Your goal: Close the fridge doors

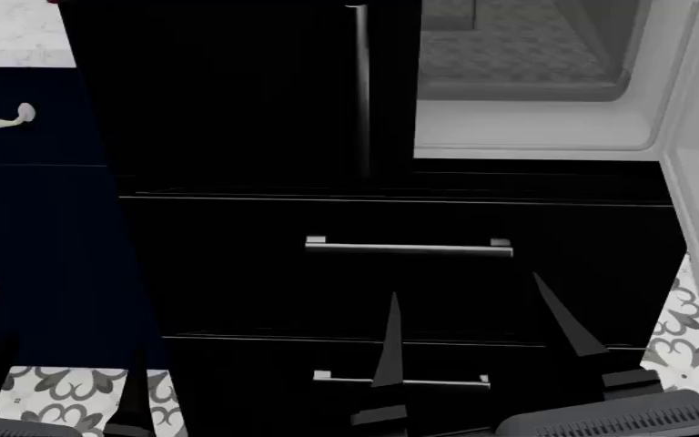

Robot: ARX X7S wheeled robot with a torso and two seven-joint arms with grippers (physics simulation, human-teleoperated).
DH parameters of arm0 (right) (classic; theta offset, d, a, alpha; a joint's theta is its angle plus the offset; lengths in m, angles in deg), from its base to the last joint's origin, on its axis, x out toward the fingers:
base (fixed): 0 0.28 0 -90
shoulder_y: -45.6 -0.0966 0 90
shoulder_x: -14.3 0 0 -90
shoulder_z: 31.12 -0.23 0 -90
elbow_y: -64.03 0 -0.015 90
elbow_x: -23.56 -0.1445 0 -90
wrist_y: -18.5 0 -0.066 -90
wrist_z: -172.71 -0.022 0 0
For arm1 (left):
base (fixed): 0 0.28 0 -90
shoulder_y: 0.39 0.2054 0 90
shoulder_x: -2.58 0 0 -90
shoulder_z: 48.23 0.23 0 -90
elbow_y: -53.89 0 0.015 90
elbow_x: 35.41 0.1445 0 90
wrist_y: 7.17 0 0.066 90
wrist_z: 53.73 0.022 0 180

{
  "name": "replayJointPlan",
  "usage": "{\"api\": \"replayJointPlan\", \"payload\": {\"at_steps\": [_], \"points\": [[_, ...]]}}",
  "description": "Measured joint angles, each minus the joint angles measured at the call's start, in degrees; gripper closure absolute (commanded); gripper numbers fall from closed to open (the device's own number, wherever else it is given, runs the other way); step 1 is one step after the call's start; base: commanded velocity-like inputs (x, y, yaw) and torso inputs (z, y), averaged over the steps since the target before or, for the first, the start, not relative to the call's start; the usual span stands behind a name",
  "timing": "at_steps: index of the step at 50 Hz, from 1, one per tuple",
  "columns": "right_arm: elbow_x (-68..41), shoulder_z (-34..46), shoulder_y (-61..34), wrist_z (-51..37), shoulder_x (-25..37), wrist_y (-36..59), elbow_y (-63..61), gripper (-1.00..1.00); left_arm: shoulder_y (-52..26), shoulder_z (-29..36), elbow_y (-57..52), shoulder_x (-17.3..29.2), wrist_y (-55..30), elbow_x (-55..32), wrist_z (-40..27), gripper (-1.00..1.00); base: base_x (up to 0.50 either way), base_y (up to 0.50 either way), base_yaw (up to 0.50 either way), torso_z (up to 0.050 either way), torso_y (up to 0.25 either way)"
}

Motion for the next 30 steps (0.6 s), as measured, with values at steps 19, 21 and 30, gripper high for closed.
{"api": "replayJointPlan", "payload": {"at_steps": [19, 21, 30], "points": [[-0.3, 0.0, -0.1, 0.0, 0.0, 0.1, -0.2, -1.00, -0.2, 0.2, 0.1, 0.2, -0.1, -0.3, -0.1, -1.00, -0.16, -0.50, 0.00, 0.000, 0.000], [-0.2, 0.0, -0.1, 0.0, 0.0, 0.1, -0.1, -1.00, -0.2, 0.2, 0.1, 0.3, -0.1, -0.3, -0.1, -1.00, -0.16, -0.50, 0.00, 0.000, 0.000], [-0.3, -0.1, -0.1, 0.0, 0.0, 0.1, 0.0, -1.00, -0.2, 0.3, 0.2, 0.3, 0.1, -0.4, -0.3, -1.00, -0.16, -0.50, 0.00, 0.000, 0.000]]}}
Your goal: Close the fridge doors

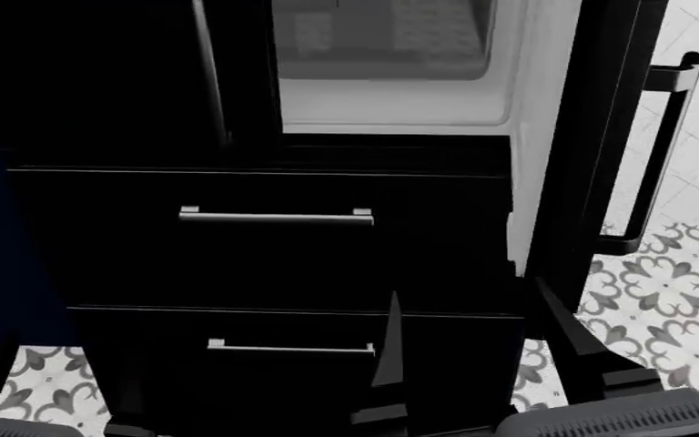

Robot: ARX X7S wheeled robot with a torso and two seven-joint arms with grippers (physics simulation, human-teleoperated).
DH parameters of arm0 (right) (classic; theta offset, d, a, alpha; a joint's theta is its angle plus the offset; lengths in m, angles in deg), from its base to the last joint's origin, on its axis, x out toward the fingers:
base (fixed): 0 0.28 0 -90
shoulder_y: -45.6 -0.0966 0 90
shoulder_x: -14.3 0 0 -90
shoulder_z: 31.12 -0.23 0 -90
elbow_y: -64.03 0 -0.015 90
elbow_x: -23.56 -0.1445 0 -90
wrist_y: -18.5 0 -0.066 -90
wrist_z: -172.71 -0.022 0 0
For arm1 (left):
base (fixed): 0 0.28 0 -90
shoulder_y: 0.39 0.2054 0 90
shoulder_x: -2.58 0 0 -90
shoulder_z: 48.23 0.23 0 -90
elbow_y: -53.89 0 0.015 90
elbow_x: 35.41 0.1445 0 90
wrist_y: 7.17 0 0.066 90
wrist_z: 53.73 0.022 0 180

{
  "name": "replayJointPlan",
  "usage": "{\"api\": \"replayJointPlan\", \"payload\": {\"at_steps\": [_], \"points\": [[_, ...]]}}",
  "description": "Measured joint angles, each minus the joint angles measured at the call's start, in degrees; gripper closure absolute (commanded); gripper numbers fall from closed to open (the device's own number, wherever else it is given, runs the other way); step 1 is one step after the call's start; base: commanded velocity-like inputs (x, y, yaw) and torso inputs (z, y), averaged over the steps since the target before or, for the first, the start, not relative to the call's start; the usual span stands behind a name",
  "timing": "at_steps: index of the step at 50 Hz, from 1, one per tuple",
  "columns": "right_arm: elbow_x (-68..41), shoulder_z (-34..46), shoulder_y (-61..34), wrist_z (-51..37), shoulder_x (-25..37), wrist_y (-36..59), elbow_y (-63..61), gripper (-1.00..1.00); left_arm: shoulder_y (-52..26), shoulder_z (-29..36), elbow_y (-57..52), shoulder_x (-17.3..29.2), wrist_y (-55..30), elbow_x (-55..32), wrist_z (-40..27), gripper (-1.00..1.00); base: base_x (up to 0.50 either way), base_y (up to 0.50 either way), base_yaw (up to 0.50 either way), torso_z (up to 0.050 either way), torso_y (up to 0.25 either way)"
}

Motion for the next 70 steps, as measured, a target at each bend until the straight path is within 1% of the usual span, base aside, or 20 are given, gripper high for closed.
{"api": "replayJointPlan", "payload": {"at_steps": [29, 70], "points": [[0.1, -0.2, 0.3, 0.1, 0.3, -0.5, 0.0, -1.00, 0.0, 0.2, 0.1, 0.2, 0.6, -0.2, -0.4, -1.00, -0.14, -0.50, 0.00, 0.000, 0.000], [-1.5, -0.7, 0.2, 0.1, -0.1, -0.4, 0.8, -1.00, 0.0, 0.5, 0.0, 0.6, 1.0, -0.5, -0.9, -1.00, 0.00, -0.50, 0.00, 0.000, 0.000]]}}
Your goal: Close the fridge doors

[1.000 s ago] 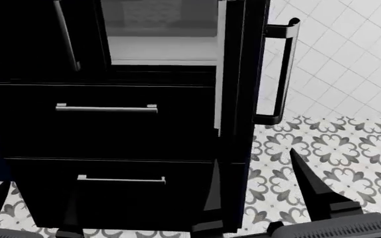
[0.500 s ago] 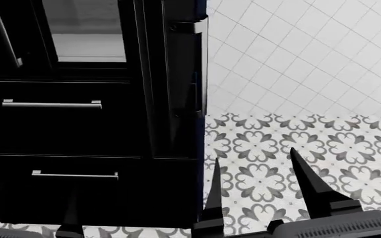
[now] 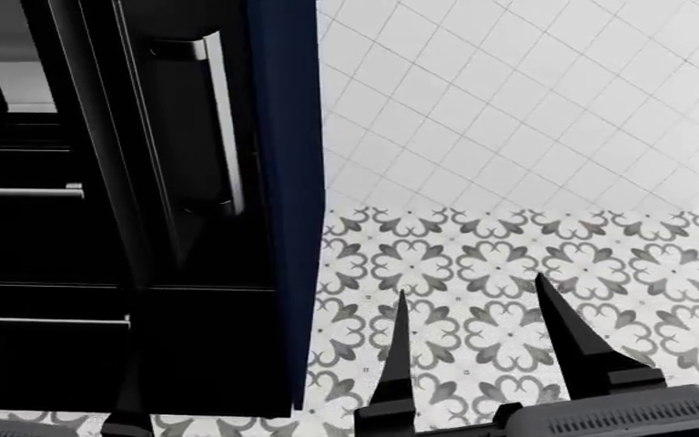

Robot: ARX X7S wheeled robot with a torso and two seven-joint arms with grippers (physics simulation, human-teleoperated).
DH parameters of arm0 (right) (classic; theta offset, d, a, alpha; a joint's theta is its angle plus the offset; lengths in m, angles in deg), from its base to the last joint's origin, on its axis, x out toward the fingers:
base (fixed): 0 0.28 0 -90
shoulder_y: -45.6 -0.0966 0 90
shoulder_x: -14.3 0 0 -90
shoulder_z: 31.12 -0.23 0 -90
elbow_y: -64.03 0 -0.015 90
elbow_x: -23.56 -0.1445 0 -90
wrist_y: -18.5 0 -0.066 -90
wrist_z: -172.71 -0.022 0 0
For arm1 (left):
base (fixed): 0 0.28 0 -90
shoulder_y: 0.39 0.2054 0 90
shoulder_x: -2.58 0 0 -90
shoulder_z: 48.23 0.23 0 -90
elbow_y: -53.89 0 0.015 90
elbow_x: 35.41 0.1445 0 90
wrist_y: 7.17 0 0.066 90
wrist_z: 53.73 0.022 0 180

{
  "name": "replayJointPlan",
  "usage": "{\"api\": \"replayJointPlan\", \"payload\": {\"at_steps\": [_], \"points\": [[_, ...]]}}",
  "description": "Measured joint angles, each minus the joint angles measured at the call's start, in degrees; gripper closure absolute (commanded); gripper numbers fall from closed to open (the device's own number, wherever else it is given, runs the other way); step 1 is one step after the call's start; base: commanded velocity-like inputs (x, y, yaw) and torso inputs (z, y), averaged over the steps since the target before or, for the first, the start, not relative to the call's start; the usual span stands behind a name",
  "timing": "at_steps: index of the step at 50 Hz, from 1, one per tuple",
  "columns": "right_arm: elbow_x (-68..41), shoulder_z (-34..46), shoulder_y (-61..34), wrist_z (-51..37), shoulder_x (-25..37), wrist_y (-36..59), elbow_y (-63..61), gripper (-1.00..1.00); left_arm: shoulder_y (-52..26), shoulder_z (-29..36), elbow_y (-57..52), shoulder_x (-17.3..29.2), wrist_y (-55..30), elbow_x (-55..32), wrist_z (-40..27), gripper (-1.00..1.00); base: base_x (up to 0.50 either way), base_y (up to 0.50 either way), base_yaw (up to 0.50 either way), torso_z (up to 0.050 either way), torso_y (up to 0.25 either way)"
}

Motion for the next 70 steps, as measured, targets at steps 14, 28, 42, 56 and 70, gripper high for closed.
{"api": "replayJointPlan", "payload": {"at_steps": [14, 28, 42, 56, 70], "points": [[-0.3, -0.2, -0.1, -0.2, 0.0, 0.1, -0.1, -1.00, -0.1, 0.2, 0.1, 0.1, 0.0, -0.1, -0.1, -1.00, 0.28, -0.38, 0.00, 0.000, 0.000], [-0.3, -0.1, -0.5, -0.3, 0.0, 0.6, -0.3, -1.00, -0.1, 0.3, 0.1, 0.2, 0.2, -0.2, -0.3, -1.00, 0.43, -0.22, 0.00, 0.000, 0.000], [-0.3, -0.1, -0.4, -0.5, 0.0, 0.6, -0.4, -1.00, -0.1, 0.3, 0.1, 0.4, 0.5, -0.3, -0.5, -1.00, 0.44, -0.17, 0.00, 0.000, 0.000], [-0.3, -0.2, -0.3, -0.6, 0.1, 0.5, -0.5, -1.00, -0.1, 0.4, 0.2, 0.5, 0.6, -0.3, -0.7, -1.00, 0.44, -0.13, 0.00, 0.000, 0.001], [-0.5, -0.2, -0.7, -0.7, 0.1, 0.9, -0.7, -1.00, -0.3, 0.7, 0.4, 0.6, 0.6, -0.5, -0.7, -1.00, 0.44, -0.12, 0.00, 0.000, 0.001]]}}
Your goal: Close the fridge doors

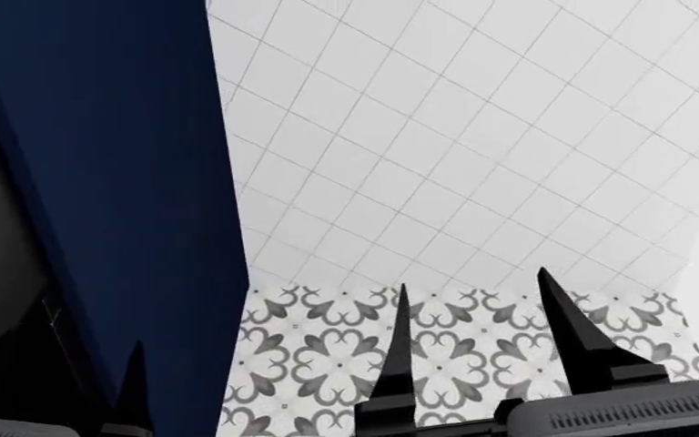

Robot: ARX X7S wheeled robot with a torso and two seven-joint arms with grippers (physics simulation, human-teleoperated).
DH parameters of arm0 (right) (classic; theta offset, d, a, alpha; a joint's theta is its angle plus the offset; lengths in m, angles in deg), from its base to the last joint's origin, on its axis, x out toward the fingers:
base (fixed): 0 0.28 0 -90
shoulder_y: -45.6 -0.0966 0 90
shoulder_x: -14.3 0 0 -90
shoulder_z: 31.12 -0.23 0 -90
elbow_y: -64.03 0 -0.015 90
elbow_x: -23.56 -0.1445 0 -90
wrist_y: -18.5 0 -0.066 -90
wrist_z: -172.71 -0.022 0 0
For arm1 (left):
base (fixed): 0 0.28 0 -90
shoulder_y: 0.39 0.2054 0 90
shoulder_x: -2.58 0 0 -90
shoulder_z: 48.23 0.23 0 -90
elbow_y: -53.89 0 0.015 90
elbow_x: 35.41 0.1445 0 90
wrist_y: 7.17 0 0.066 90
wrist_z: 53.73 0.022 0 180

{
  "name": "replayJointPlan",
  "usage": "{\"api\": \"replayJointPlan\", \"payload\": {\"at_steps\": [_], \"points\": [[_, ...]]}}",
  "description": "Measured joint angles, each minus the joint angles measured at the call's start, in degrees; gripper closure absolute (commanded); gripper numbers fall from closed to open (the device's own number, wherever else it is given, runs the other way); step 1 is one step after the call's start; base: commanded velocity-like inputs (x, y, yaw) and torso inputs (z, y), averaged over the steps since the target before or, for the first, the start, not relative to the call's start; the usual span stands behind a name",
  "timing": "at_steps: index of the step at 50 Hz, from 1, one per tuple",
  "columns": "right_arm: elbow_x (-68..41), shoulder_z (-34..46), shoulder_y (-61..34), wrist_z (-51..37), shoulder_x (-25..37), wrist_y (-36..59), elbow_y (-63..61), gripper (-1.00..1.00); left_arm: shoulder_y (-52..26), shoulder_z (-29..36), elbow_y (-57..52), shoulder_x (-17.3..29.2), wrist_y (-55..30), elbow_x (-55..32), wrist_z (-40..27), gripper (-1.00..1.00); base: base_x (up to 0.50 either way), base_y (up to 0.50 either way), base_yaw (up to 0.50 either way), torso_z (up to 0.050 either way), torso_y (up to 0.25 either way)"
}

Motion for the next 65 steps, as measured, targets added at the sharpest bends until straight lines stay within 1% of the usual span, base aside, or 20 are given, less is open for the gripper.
{"api": "replayJointPlan", "payload": {"at_steps": [23, 36, 52, 65], "points": [[0.2, 0.4, -0.2, 0.2, -0.2, 0.2, 0.2, -1.00, 0.0, 0.2, -0.2, 0.2, 0.1, -0.2, -0.3, -1.00, 0.45, -0.06, 0.00, 0.000, 0.001], [0.6, 0.5, 0.0, -0.1, 0.0, 0.4, -0.1, -1.00, 0.0, 0.3, -0.2, 0.3, 0.3, -0.2, -0.4, -1.00, 0.44, 0.11, 0.00, 0.000, 0.001], [0.6, 0.6, -0.2, -0.5, 0.2, 1.2, -0.8, -1.00, -0.1, 0.5, -0.1, 0.5, 0.2, -0.4, -0.5, -1.00, 0.01, 0.00, 0.00, 0.000, 0.000], [0.8, 0.9, -0.5, -0.4, 0.1, 1.5, -0.8, -1.00, -0.1, 0.6, 0.0, 0.6, 0.4, -0.5, -0.5, -1.00, 0.00, 0.17, 0.00, 0.000, 0.000]]}}
